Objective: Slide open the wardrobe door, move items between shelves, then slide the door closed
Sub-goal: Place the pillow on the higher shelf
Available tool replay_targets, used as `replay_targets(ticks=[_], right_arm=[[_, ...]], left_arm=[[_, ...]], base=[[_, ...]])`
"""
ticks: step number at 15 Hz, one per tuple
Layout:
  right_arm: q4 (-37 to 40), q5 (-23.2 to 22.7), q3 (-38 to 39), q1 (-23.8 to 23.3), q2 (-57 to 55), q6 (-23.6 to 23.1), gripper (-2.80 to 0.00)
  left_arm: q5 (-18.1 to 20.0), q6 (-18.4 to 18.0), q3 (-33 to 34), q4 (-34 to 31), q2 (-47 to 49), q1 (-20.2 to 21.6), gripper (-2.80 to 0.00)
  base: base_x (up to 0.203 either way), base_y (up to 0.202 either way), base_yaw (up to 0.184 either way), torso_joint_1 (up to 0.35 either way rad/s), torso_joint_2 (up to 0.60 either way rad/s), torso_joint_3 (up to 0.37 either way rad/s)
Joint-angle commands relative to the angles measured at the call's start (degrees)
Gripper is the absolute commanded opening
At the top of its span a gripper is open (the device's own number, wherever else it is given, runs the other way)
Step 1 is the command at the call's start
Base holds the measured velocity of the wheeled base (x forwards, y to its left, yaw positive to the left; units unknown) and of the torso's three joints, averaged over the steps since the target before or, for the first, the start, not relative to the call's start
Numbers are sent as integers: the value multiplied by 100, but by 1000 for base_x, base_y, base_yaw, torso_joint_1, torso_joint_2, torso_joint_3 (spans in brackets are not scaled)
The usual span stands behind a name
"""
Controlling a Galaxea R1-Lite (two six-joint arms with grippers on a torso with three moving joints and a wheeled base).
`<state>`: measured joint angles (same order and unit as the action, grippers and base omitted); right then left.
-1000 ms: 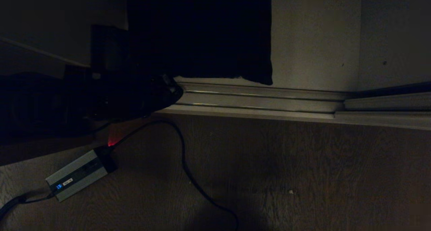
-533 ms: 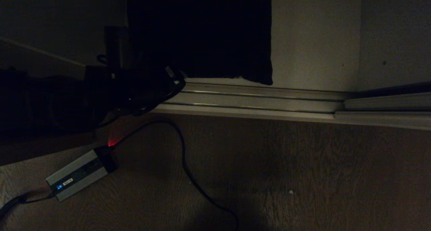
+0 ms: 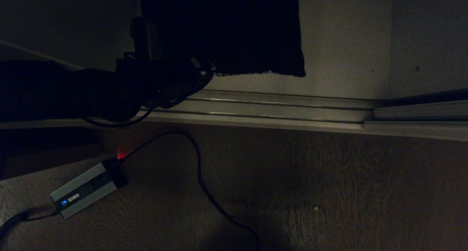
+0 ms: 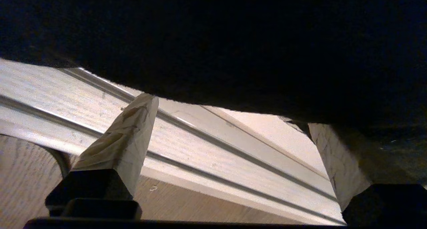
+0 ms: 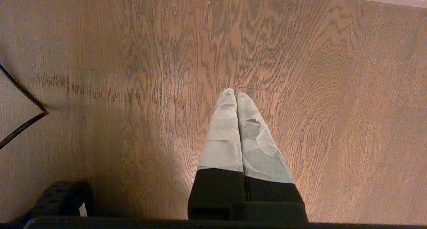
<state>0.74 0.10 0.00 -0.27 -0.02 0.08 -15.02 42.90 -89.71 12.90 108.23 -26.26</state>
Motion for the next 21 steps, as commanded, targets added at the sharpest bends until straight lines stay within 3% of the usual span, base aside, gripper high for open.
replay_targets(ticks=[1, 3, 9, 12, 14, 17, 21], right_arm=[[-4, -1, 26, 0, 11, 1, -280], [-4, -1, 26, 0, 11, 1, -280], [5, -1, 26, 0, 11, 1, -280], [3, -1, 26, 0, 11, 1, -280], [-4, -1, 26, 0, 11, 1, -280], [-4, -1, 26, 0, 11, 1, -280], [5, -1, 26, 0, 11, 1, -280]], left_arm=[[-6, 110, -38, 11, 143, 7, 0], [43, 315, -11, 3, 136, 7, 0], [48, 314, 145, 104, 22, 78, 0], [409, 259, 31, 210, -134, 119, 0], [692, 70, -11, 318, -250, 147, 0], [785, -301, 6, 788, -121, 198, 0], [1109, -525, -12, 1070, 92, 255, 0]], base=[[0, 0, 0, 0, 0, 0], [0, 0, 0, 0, 0, 0], [0, 0, 0, 0, 0, 0], [0, 0, 0, 0, 0, 0], [0, 0, 0, 0, 0, 0], [0, 0, 0, 0, 0, 0], [0, 0, 0, 0, 0, 0]])
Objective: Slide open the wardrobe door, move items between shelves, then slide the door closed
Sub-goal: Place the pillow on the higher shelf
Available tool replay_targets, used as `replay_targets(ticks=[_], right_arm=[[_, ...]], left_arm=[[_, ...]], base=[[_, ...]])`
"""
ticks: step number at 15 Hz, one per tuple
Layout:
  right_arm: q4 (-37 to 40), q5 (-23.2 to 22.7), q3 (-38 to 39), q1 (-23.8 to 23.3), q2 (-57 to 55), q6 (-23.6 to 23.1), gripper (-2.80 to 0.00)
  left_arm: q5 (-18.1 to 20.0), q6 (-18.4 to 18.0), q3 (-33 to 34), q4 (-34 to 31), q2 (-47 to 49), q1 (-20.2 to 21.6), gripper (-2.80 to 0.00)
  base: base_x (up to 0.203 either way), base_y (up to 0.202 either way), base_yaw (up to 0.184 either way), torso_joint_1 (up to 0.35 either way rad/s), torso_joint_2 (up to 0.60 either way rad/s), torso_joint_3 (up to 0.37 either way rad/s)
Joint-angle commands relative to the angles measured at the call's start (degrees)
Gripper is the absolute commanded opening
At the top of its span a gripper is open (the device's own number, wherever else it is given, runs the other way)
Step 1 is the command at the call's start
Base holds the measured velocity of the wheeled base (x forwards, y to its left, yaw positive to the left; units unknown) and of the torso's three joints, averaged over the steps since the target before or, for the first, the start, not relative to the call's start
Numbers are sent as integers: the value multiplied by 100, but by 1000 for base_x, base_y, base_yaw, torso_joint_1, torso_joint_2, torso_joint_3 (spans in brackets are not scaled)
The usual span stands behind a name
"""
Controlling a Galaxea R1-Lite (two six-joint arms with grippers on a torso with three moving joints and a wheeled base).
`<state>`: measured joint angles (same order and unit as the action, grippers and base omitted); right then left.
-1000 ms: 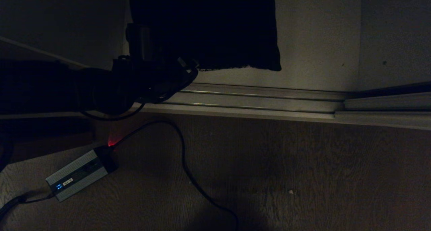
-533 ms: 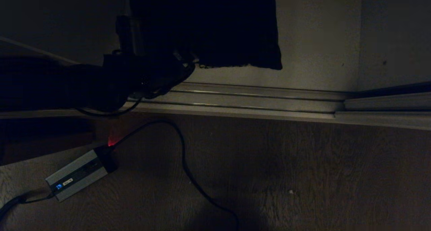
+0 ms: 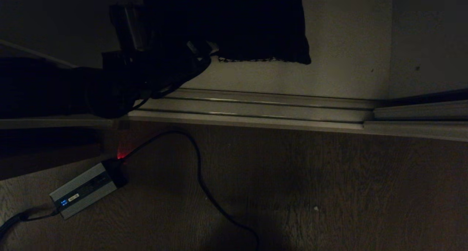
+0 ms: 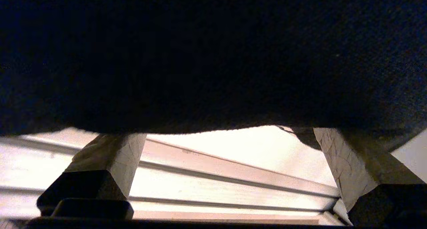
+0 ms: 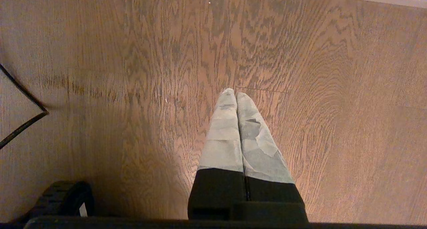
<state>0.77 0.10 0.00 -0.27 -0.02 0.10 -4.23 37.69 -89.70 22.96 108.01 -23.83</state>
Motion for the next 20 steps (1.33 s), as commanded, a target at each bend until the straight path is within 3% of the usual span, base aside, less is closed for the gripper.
replay_targets(ticks=[1, 3, 4, 5, 14, 20], right_arm=[[2, -1, 26, 0, 11, -1, -280], [2, -1, 26, 0, 11, -1, -280], [2, -1, 26, 0, 11, -1, -280], [2, -1, 26, 1, 11, -1, -280], [2, -1, 26, 0, 11, -1, -280], [2, -1, 26, 0, 11, -1, -280]], left_arm=[[43, -73, -20, 216, 194, 13, 0], [45, -182, -30, 401, 256, 19, 0], [45, -213, -30, 447, 270, 19, -88], [45, -223, -30, 526, 287, 19, -280], [-8, -253, -109, 719, 432, 54, -280], [50, -221, -58, 523, 223, -106, -280]], base=[[0, 0, 0, 0, 0, 0], [0, 0, 0, 0, 0, 0], [0, 0, 0, 0, 0, 0], [0, 0, 0, 0, 0, 0], [0, 0, 0, 0, 0, 0], [0, 0, 0, 0, 0, 0]])
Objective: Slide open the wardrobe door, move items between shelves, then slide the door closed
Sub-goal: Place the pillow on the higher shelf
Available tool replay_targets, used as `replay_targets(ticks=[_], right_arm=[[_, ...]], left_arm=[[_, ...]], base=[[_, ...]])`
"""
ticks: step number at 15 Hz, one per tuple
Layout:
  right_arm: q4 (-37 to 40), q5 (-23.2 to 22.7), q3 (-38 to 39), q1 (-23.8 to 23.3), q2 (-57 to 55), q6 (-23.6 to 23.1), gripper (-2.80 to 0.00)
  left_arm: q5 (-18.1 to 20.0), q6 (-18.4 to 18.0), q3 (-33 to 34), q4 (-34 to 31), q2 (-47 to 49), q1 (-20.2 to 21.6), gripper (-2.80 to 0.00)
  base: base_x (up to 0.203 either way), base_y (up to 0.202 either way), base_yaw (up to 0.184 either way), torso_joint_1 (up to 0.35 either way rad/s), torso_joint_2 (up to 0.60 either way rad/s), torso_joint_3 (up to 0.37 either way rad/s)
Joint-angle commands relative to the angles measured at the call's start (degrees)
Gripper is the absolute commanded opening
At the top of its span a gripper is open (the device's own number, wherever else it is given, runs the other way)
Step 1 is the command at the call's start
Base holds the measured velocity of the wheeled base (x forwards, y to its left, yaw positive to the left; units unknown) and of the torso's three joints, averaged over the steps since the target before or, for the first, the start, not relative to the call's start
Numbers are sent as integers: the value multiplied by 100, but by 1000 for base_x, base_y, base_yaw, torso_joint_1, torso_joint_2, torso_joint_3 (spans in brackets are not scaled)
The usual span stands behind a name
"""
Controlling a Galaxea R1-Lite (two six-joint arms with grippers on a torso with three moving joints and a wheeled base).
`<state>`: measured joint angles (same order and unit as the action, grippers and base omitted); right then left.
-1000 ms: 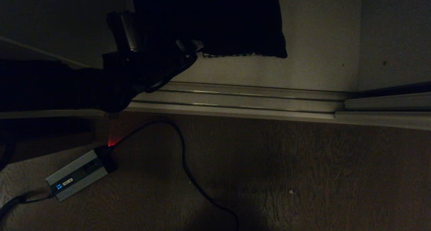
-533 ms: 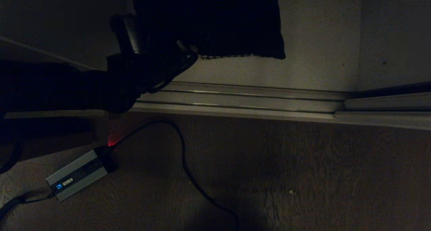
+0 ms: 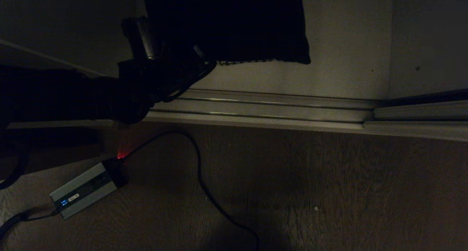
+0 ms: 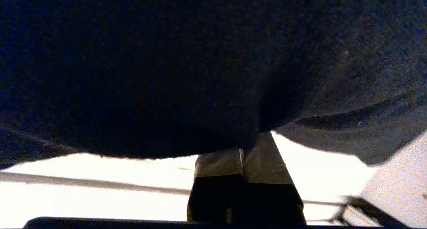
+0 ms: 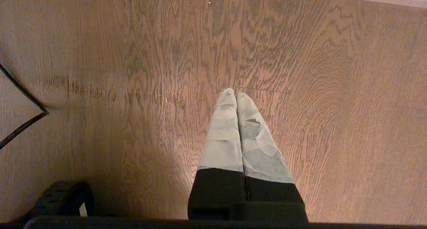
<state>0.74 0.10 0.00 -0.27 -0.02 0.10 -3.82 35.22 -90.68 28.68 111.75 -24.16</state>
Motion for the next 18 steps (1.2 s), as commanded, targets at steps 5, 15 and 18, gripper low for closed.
replay_targets(ticks=[5, 15, 18], right_arm=[[5, -1, 26, 0, 11, -1, -280], [6, -1, 26, 0, 11, -1, -280], [3, -1, 26, 0, 11, -1, -280]], left_arm=[[97, 11, 448, -912, -982, -570, -280], [-373, -841, 1304, -1713, -1941, -1284, -280], [-391, -913, 1351, -1716, -2000, -1419, -280]], base=[[0, 0, 0, 0, 0, 0], [0, 0, 0, 0, 0, 0], [0, 0, 0, 0, 0, 0]])
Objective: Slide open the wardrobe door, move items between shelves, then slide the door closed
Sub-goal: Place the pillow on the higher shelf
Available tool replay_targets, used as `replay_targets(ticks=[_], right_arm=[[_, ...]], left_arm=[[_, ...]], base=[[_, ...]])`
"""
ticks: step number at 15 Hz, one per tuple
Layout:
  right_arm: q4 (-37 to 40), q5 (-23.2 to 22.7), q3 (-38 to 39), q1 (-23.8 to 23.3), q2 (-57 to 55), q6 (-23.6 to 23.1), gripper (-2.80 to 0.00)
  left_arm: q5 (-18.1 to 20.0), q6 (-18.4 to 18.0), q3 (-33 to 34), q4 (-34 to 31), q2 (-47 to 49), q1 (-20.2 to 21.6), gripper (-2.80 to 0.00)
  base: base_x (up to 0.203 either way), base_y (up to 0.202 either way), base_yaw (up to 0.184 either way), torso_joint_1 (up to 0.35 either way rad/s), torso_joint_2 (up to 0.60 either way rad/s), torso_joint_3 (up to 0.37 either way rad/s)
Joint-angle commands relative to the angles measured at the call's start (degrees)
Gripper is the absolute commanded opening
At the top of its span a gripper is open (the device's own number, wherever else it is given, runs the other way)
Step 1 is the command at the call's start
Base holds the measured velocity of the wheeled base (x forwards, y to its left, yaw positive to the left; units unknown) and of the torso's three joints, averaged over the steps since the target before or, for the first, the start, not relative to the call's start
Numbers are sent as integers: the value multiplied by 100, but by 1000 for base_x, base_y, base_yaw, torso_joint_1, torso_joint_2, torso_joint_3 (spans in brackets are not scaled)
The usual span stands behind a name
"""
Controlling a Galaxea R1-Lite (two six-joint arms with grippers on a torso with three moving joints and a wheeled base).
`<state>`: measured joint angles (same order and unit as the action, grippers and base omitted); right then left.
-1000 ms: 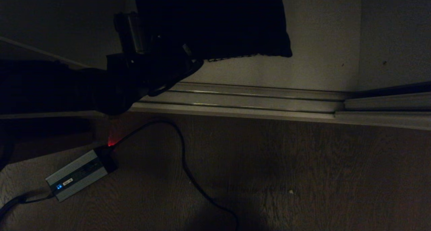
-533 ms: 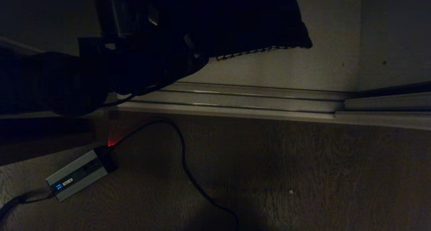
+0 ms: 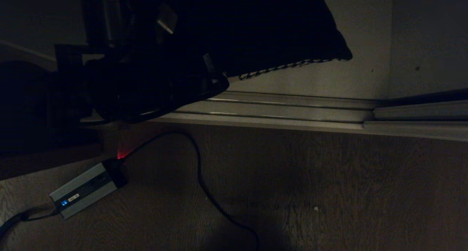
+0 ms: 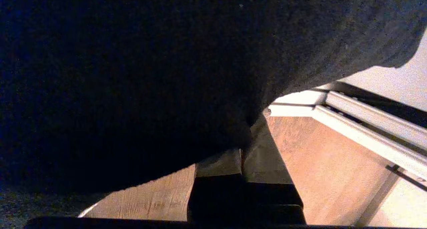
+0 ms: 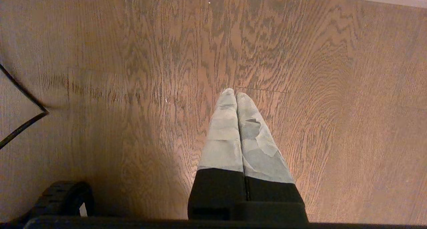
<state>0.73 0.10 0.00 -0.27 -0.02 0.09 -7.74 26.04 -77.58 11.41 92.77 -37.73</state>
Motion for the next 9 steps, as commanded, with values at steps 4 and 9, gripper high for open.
replay_targets(ticks=[4, 9], right_arm=[[6, -1, 26, 0, 11, -1, -280], [6, -1, 26, 0, 11, -1, -280]], left_arm=[[-7, -71, 45, 19, -84, -94, -280], [1, -125, 68, 19, -84, -129, -280]], base=[[0, 0, 0, 0, 0, 0], [0, 0, 0, 0, 0, 0]])
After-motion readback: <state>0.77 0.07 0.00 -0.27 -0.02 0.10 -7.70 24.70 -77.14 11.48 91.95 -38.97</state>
